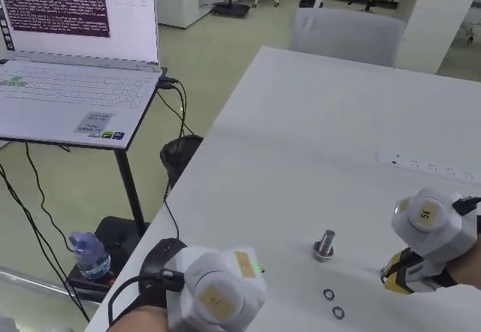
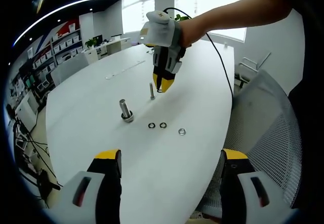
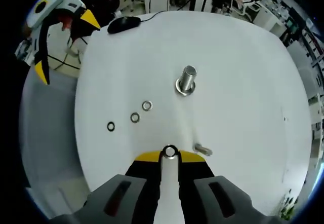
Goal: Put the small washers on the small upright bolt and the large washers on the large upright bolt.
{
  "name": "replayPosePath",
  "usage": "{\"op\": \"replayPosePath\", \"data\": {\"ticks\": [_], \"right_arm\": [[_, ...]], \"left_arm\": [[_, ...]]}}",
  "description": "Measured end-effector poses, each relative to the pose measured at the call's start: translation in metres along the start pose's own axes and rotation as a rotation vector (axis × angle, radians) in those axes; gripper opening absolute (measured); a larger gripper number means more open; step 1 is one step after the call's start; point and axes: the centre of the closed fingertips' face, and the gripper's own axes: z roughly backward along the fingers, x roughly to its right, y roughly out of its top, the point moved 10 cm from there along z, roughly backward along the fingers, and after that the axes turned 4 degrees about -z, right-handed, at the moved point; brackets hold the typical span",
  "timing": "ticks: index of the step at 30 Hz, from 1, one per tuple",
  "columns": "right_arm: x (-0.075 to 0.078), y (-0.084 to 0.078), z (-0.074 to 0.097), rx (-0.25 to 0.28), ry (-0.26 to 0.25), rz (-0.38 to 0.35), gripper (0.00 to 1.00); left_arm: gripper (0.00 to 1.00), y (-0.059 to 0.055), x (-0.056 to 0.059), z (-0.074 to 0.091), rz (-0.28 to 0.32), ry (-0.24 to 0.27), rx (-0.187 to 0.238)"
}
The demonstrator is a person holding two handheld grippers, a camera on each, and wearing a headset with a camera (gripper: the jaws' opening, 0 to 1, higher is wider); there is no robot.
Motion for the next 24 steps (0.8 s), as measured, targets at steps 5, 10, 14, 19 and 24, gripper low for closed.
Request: {"op": "replayPosePath", "data": {"ticks": [5,10,14,19,24], "right_arm": [[0.006,-0.009,0.007,-0.002,-0.01,-0.025,0.12],[0.014,-0.014,0.012,-0.013,-0.021,-0.041,0.12],[0.018,-0.012,0.012,-0.012,-0.029,-0.04,0.12],[0.025,-0.007,0.012,-0.001,-0.045,-0.04,0.12],[0.029,0.0,0.014,0.008,-0.057,-0.036,0.12]], "left_arm": [[0.8,-0.002,-0.001,0.0,0.006,0.001,-0.005],[0.8,-0.003,-0.001,0.001,0.011,0.002,-0.006],[0.8,-0.003,0.0,0.0,0.013,0.002,-0.007],[0.79,-0.004,0.002,-0.001,0.012,0.0,-0.012],[0.79,-0.003,0.0,-0.001,0.014,0.001,-0.011]]}}
